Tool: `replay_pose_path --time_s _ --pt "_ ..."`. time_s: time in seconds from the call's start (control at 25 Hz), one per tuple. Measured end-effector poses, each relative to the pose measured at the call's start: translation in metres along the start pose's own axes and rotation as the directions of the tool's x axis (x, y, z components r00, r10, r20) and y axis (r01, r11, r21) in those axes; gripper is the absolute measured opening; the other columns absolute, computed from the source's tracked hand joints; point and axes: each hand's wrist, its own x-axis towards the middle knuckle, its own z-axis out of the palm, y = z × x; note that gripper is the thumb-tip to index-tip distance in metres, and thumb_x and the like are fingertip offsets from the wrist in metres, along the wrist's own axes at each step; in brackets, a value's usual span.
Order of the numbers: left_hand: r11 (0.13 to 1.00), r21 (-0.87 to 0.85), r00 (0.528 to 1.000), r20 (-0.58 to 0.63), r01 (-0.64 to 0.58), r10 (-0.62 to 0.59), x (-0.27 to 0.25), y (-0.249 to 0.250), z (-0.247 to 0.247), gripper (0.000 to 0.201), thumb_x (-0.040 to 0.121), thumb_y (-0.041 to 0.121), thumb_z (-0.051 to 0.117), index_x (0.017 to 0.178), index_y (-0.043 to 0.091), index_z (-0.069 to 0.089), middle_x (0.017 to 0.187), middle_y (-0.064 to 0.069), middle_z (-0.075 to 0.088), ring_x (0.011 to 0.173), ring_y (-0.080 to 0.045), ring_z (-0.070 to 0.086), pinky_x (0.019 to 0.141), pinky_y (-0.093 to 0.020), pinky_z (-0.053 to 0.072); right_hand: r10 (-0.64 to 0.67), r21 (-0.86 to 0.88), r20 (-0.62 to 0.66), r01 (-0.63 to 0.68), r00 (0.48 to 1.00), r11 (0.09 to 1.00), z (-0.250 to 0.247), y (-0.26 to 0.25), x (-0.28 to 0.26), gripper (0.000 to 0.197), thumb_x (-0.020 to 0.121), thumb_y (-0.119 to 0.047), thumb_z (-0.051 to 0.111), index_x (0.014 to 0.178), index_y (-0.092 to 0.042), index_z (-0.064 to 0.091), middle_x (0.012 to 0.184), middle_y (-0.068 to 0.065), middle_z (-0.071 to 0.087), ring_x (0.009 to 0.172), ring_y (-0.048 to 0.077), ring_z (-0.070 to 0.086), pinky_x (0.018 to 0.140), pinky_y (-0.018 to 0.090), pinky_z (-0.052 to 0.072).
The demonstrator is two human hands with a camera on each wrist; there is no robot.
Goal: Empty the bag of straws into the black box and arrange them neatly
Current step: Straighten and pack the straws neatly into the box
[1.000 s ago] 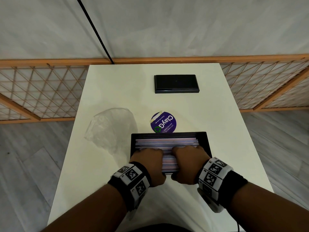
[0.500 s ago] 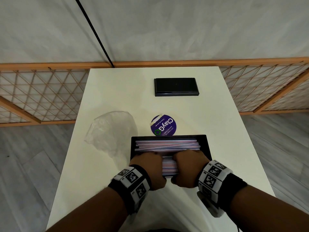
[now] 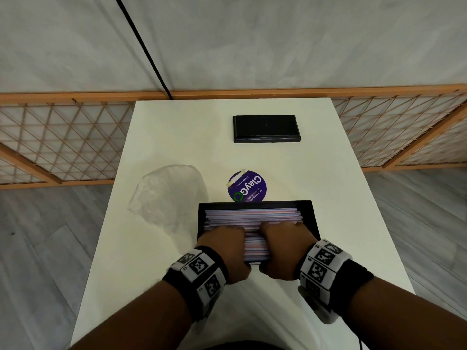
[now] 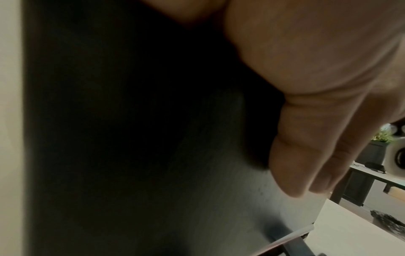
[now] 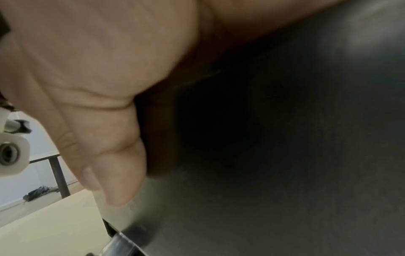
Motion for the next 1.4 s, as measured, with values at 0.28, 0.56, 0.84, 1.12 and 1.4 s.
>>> replay_pose_path --time_s 0.28,0.56,0.84,1.12,1.4 --pt "0.984 0.169 0.998 -0.015 -0.064 0.068 -0.006 0.006 -0.003 0.054 0.083 0.037 0.068 0.132 0.024 0.05 0.132 0.0 0.057 0.121 -0.024 0.056 0.103 -0.04 0.047 -0.015 -0.074 0.016 0.016 1.0 0.997 -0.003 -0.002 -0.001 0.043 0.069 -0.048 0.067 0.106 -0.026 0.064 0.107 -0.003 0.064 0.098 0.023 0.063 0.088 0.034 0.051" --pt "0.99 0.138 0.999 0.023 -0.03 0.027 -0.002 0.004 -0.001 0.046 0.08 0.04 0.068 0.124 0.025 0.062 0.129 0.001 0.058 0.122 -0.022 0.053 0.104 -0.04 0.047 0.005 -0.042 0.054 -0.002 0.999 0.999 0.003 -0.002 0.001 0.041 0.071 -0.047 0.064 0.107 -0.028 0.064 0.099 -0.005 0.07 0.093 0.021 0.067 0.084 0.032 0.055" --pt "0.986 0.152 0.997 -0.022 -0.068 0.072 -0.008 0.005 0.0 0.052 0.083 0.04 0.068 0.13 0.024 0.052 0.129 0.001 0.057 0.12 -0.024 0.054 0.102 -0.04 0.047 0.021 -0.054 0.045 -0.018 0.999 0.998 0.002 -0.003 0.001 0.041 0.07 -0.048 0.064 0.105 -0.026 0.066 0.106 -0.002 0.061 0.097 0.024 0.063 0.087 0.038 0.053" --pt "0.996 0.079 0.999 -0.002 -0.034 0.035 -0.006 0.006 0.0 0.042 0.079 0.042 0.068 0.117 0.026 0.062 0.118 0.005 0.066 0.11 -0.02 0.064 0.097 -0.036 0.053 0.016 -0.03 0.06 -0.015 0.998 0.999 0.003 -0.005 -0.001 0.038 0.073 -0.045 0.064 0.106 -0.027 0.062 0.099 -0.003 0.07 0.093 0.023 0.067 0.089 0.038 0.053" --pt "0.991 0.12 0.996 -0.053 -0.065 0.072 -0.013 0.005 0.001 0.045 0.082 0.039 0.067 0.123 0.023 0.056 0.127 0.0 0.055 0.117 -0.024 0.056 0.098 -0.037 0.05 -0.002 -0.053 0.019 0.003 1.0 0.999 0.003 -0.003 -0.005 0.042 0.072 -0.048 0.062 0.107 -0.026 0.064 0.112 -0.001 0.06 0.104 0.027 0.061 0.092 0.039 0.05"
